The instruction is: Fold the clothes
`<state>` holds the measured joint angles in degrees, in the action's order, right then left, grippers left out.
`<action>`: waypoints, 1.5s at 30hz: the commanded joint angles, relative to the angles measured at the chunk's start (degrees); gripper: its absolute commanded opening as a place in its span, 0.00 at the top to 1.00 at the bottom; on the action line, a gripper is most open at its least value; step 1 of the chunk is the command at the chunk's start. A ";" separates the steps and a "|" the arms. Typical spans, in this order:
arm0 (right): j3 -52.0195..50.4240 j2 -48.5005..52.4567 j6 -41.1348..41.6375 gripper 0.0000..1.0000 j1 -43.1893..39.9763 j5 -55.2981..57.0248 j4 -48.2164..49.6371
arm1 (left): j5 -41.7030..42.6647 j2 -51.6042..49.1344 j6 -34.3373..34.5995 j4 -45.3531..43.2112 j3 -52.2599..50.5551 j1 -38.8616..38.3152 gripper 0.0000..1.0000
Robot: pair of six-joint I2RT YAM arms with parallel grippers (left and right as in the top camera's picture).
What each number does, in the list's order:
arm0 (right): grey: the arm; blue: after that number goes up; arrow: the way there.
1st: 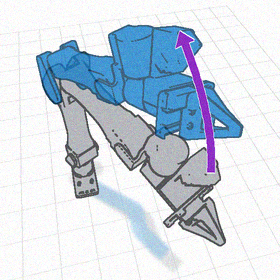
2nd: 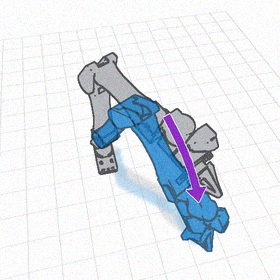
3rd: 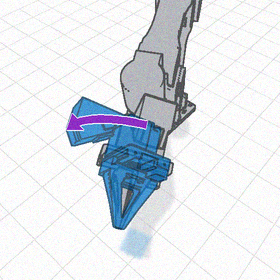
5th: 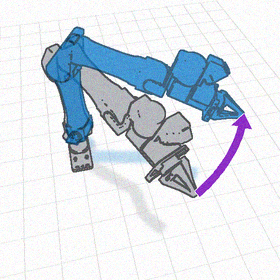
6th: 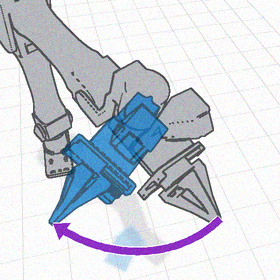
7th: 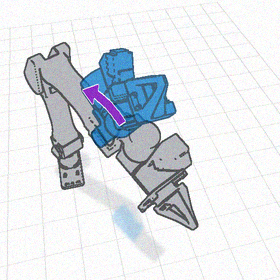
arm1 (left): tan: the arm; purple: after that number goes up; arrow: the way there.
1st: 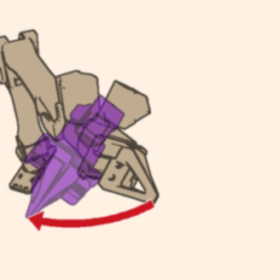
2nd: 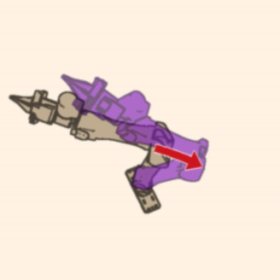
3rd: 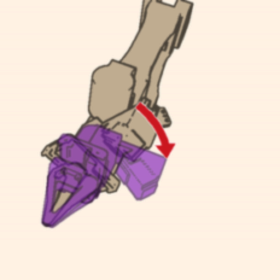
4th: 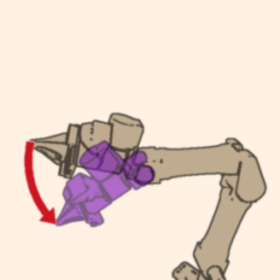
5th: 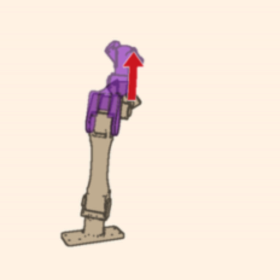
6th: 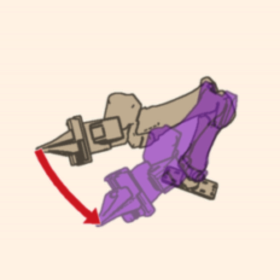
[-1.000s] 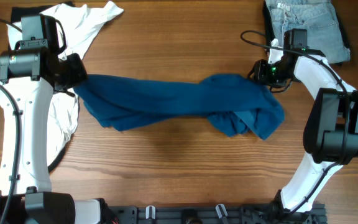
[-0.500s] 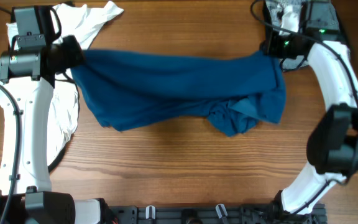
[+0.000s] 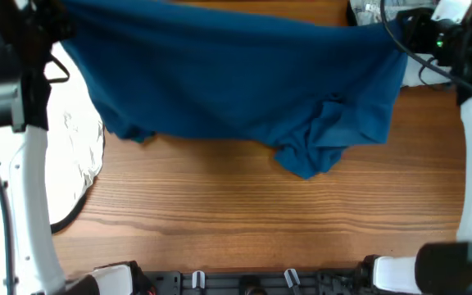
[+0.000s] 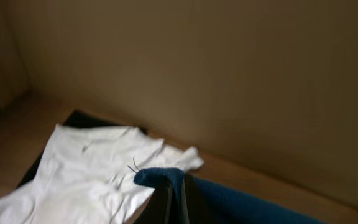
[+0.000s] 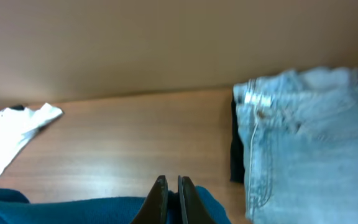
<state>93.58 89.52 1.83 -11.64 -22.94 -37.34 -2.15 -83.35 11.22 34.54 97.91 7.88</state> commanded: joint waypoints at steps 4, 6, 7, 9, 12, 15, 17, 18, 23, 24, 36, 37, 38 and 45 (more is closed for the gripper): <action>3.67 -10.36 -1.81 0.96 -3.15 0.59 0.15 | 2.97 7.63 -0.55 -2.08 5.68 -0.94 0.96; 4.33 -13.53 -1.81 0.96 -4.04 0.39 0.15 | 2.97 11.08 -1.66 -1.36 7.30 -2.40 0.96; 4.59 -14.91 -1.88 0.96 -4.26 0.42 0.15 | 2.93 12.46 -2.08 -0.70 8.20 -3.17 0.96; 5.27 -17.77 -2.62 0.96 -4.48 0.42 -0.22 | 2.95 15.56 -2.08 1.05 10.38 -4.94 0.96; 7.19 -20.94 -3.63 0.96 -4.48 0.66 -2.29 | 2.95 18.62 -2.97 3.41 12.28 -6.43 0.96; 9.20 -21.79 -4.74 0.96 -4.46 0.63 -3.23 | 1.14 19.39 -3.58 4.72 12.37 -6.64 0.96; 9.31 -20.87 -4.70 0.96 -4.46 0.63 -3.02 | 0.52 18.05 -4.55 5.46 12.37 -6.64 0.96; 9.31 -20.09 -4.70 0.96 -4.46 0.61 -3.04 | 0.42 17.14 -4.66 5.70 12.37 -6.64 0.96; 9.31 -13.31 -4.66 0.96 -4.44 -1.11 -1.16 | -0.74 8.44 -4.87 4.85 12.37 -5.90 0.96; 9.31 -11.32 -4.63 0.96 -4.31 -1.16 0.15 | -0.72 5.77 -4.85 4.20 12.37 -5.35 0.96; 12.63 9.92 4.66 0.96 -0.20 -1.14 36.33 | 4.76 -17.09 -5.03 -30.14 12.37 -2.91 0.96; 13.90 10.03 5.18 0.96 -0.20 -1.18 38.60 | 5.35 -17.09 -5.05 -33.35 12.44 -3.19 0.96; 15.91 10.05 5.84 0.96 -0.20 -1.16 40.50 | 5.33 -17.05 -5.05 -36.13 13.44 -3.50 0.96; 30.36 12.22 5.84 0.96 -0.20 -1.79 42.62 | 5.70 -17.07 -6.12 -35.43 25.86 -3.48 0.96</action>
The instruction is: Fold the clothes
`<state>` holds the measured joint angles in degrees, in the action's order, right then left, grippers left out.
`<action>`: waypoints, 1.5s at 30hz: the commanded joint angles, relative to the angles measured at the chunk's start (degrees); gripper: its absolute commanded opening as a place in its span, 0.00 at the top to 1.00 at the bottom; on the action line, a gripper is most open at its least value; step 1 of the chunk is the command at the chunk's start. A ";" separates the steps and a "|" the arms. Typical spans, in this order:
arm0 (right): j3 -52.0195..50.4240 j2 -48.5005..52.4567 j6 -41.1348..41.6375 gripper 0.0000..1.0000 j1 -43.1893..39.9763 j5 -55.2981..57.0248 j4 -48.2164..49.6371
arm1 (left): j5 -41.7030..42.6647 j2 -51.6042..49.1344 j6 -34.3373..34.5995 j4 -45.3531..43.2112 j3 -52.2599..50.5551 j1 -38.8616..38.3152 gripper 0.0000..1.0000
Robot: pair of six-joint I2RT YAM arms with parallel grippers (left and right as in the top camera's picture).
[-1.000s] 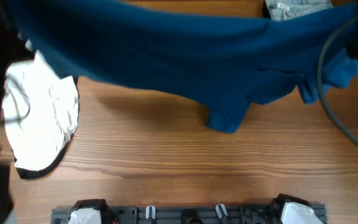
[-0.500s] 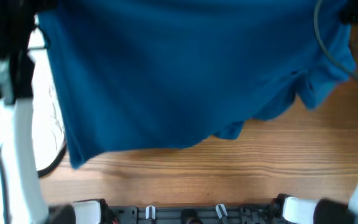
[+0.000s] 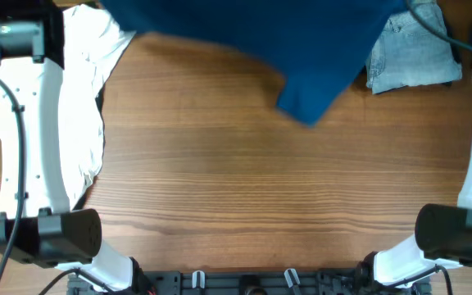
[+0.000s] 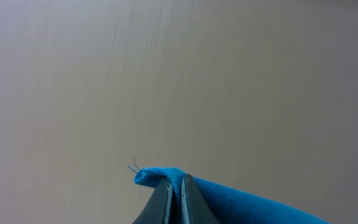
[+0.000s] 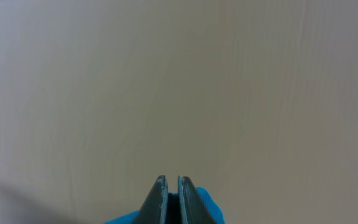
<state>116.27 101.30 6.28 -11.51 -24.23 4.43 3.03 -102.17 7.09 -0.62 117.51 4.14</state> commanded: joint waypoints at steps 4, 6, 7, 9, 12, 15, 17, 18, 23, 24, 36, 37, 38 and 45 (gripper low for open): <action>8.24 2.86 0.92 0.96 -0.11 -4.17 -4.39 | 1.05 1.57 -3.69 7.91 6.58 0.26 0.96; 8.22 4.42 -1.38 0.96 0.24 -6.14 -9.90 | 1.03 1.09 -5.46 14.45 6.58 0.26 0.96; 8.22 5.40 -2.95 0.96 0.50 -6.99 -13.49 | 1.03 0.66 -5.44 18.56 6.56 0.26 0.96; 8.11 7.56 -6.49 0.96 1.42 -8.24 -21.29 | 1.03 -0.98 -5.46 27.58 6.56 0.26 0.96; 8.11 10.60 -11.04 0.96 2.78 -8.90 -32.98 | 1.03 -3.78 -5.44 41.53 6.56 0.26 0.96; 8.11 11.26 -12.79 0.96 3.26 -8.92 -41.24 | 1.03 -5.03 -5.40 51.10 6.56 0.26 0.96; 8.13 10.82 -13.66 0.96 3.26 -8.94 -47.78 | 1.05 -4.96 -5.35 56.39 6.56 0.26 0.96; 8.13 10.60 -13.73 0.96 3.26 -8.94 -50.27 | 1.05 -4.63 -5.33 58.88 6.58 0.26 0.96; 8.13 8.07 -15.41 0.96 2.99 -8.90 -62.40 | 1.03 -2.82 -5.18 71.06 6.58 0.26 0.96; 8.13 6.91 -15.43 0.96 2.73 -8.87 -65.70 | 1.03 -2.36 -5.18 73.99 6.58 0.26 0.96; 6.80 -2.99 -15.63 0.96 -2.23 2.56 -96.59 | 1.01 2.84 2.60 97.15 4.39 0.26 0.96; 5.55 -3.76 -15.04 0.96 -2.23 3.65 -96.56 | 1.03 3.39 3.32 97.15 3.82 0.26 0.96; 3.93 -4.59 -14.84 0.96 -2.23 3.93 -96.56 | 1.01 3.96 4.13 97.15 3.23 0.26 0.96; -11.78 -8.79 -13.62 0.96 -2.23 6.05 -96.45 | 0.98 9.29 6.88 97.13 -10.01 0.26 0.96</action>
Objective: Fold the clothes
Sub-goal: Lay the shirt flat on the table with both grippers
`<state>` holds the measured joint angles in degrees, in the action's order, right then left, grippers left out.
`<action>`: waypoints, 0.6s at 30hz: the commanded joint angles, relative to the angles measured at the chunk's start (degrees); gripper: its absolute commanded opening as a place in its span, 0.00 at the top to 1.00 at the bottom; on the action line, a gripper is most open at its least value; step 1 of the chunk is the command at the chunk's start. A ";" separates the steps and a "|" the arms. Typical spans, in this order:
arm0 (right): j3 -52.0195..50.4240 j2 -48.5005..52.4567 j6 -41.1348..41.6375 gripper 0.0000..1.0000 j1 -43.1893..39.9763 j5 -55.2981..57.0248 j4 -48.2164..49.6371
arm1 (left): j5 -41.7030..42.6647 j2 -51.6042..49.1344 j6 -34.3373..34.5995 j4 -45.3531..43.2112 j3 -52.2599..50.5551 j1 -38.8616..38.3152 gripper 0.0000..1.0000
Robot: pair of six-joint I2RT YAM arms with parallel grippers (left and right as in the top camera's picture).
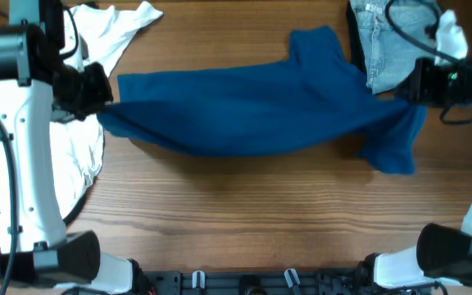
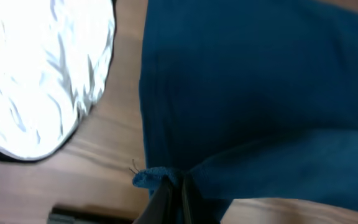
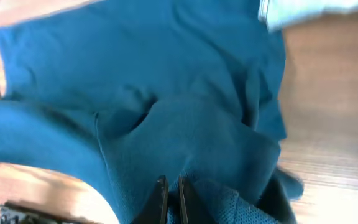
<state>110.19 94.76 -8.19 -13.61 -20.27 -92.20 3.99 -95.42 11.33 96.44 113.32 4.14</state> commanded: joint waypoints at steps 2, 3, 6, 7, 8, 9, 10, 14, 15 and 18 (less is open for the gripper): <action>-10.62 -3.52 0.94 0.96 -0.13 2.45 1.09 | 0.04 2.75 2.69 -0.31 -9.40 0.24 0.96; -12.74 -4.09 1.40 0.96 -0.13 2.47 1.62 | 0.04 2.75 2.86 -0.46 -10.64 0.24 0.96; -20.22 -5.46 2.58 0.96 -0.13 2.51 3.30 | 0.02 2.75 3.96 -2.56 -15.08 0.09 0.96; -22.58 -5.77 2.82 0.96 -0.13 2.64 4.02 | 0.04 2.75 3.98 -3.41 -16.33 0.09 0.96; -27.91 -5.97 3.80 0.96 -0.13 2.69 6.69 | 0.02 2.75 4.17 -5.92 -19.69 0.11 0.96; -29.55 -5.95 3.89 0.96 -0.13 2.69 8.00 | 0.00 2.73 4.17 -7.13 -21.09 0.11 0.96; -33.83 -5.95 5.53 0.96 -0.13 2.71 12.28 | 0.00 2.73 4.28 -10.38 -24.11 0.15 0.96; -39.47 -5.84 7.08 0.96 -0.13 2.67 21.35 | -3.06 2.73 7.61 -18.47 -30.97 0.15 0.96; -39.60 -5.70 7.06 0.96 -0.13 2.69 25.35 | -4.85 2.73 9.11 -22.56 -34.01 0.15 0.96; -39.60 -5.70 6.67 0.96 -0.09 2.71 31.58 | -6.54 2.73 10.95 -28.39 -36.89 0.48 0.96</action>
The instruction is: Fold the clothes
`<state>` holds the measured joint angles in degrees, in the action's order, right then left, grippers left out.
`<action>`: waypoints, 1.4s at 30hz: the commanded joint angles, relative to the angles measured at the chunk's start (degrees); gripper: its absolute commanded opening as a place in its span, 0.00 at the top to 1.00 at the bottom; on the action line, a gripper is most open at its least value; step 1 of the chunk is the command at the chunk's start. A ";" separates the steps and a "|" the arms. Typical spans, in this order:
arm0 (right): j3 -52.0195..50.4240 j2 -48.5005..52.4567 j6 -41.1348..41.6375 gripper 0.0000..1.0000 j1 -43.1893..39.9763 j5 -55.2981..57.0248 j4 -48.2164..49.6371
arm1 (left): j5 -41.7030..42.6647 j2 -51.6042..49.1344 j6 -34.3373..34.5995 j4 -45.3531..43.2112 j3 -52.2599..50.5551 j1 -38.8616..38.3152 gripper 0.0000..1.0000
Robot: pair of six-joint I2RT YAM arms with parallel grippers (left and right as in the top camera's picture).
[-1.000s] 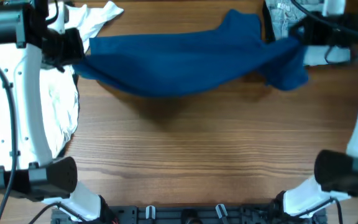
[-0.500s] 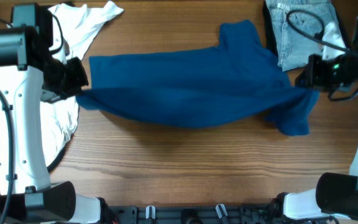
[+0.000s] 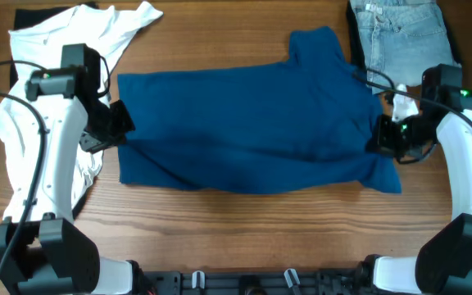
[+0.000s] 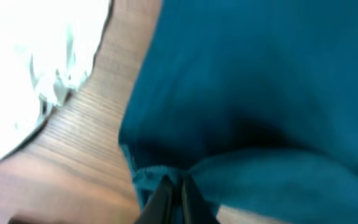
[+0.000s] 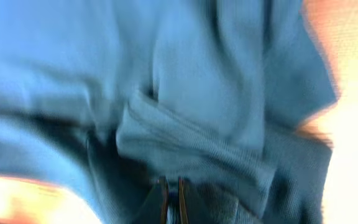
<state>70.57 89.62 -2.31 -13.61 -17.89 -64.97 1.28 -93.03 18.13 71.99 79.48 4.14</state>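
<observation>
A blue T-shirt (image 3: 252, 123) lies spread across the middle of the table, one sleeve pointing to the far side. My left gripper (image 3: 115, 131) is shut on its left edge, low over the wood; the blue cloth (image 4: 260, 93) fills the left wrist view and is pinched at the fingertips. My right gripper (image 3: 381, 138) is shut on the shirt's right edge, where the cloth bunches by a near right corner. Blurred blue folds (image 5: 185, 124) fill the right wrist view.
A white garment (image 3: 64, 49) lies on a dark one at the far left, reaching down beside my left arm. Folded light jeans (image 3: 400, 33) sit at the far right corner. Bare wood (image 3: 244, 238) runs along the near side.
Both grippers have come lower and nearer the front. The shirt, which hung slack between them just over the table, now lies flat on the wood. Both stay shut on it.
Both grippers held the shirt by its edges, draped over the far half of the table. Then it was raised high, out of most of the overhead view. Then it hung low across the table's middle, and now it lies spread flat.
</observation>
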 commanded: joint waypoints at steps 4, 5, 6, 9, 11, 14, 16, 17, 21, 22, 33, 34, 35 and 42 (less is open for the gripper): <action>0.02 -0.09 0.81 0.96 -0.07 0.31 13.49 | -4.85 0.33 4.87 -11.08 -5.03 1.90 0.96; 0.02 0.28 0.81 0.96 -0.09 0.28 14.91 | -5.22 0.33 4.85 -12.39 -5.42 2.19 0.96; 0.02 0.83 0.79 0.96 -0.07 0.28 16.15 | -5.77 0.31 4.87 -13.42 -5.66 2.51 0.96; 0.02 3.37 0.72 0.96 0.22 -0.15 18.95 | -6.34 0.17 4.85 -17.22 -6.10 3.39 0.96; 0.02 5.44 0.57 0.96 0.96 -0.15 19.50 | -6.34 0.02 4.85 -18.03 -6.10 3.39 0.96; 0.02 9.09 0.33 0.96 3.08 -0.13 19.98 | -6.36 -0.22 4.85 -17.44 -6.10 3.39 0.96; 0.02 10.67 0.33 0.96 4.17 -0.13 20.83 | -6.62 -0.57 4.85 -16.92 -6.12 3.39 0.96; 0.02 11.72 0.35 0.96 4.92 -0.13 21.55 | -7.04 -0.90 4.85 -16.90 -6.34 3.39 0.96; 0.02 13.18 0.35 0.96 5.73 0.17 22.88 | -7.65 -2.82 4.85 -18.05 -8.20 3.39 0.96; 0.02 13.22 0.37 0.96 5.70 0.31 23.37 | -8.11 -3.54 4.85 -18.93 -8.98 3.39 0.96; 1.66 13.29 1.31 0.22 5.66 3.15 28.52 | -9.81 -4.83 4.57 -25.16 -10.27 3.39 0.09; 4.81 13.29 1.40 0.20 5.66 2.71 27.65 | -9.88 -4.57 3.19 -25.92 -9.42 3.39 0.00; 7.17 13.29 1.38 0.20 5.66 2.34 26.69 | -9.90 -4.26 2.67 -25.81 -8.50 3.39 0.00; 25.46 13.27 -4.04 0.30 6.84 -0.52 20.22 | 5.42 -2.95 -10.97 -24.00 6.34 3.39 0.01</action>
<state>90.26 102.67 -3.11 -7.92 -16.67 -43.99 -2.94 -97.27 16.27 47.79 77.84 7.27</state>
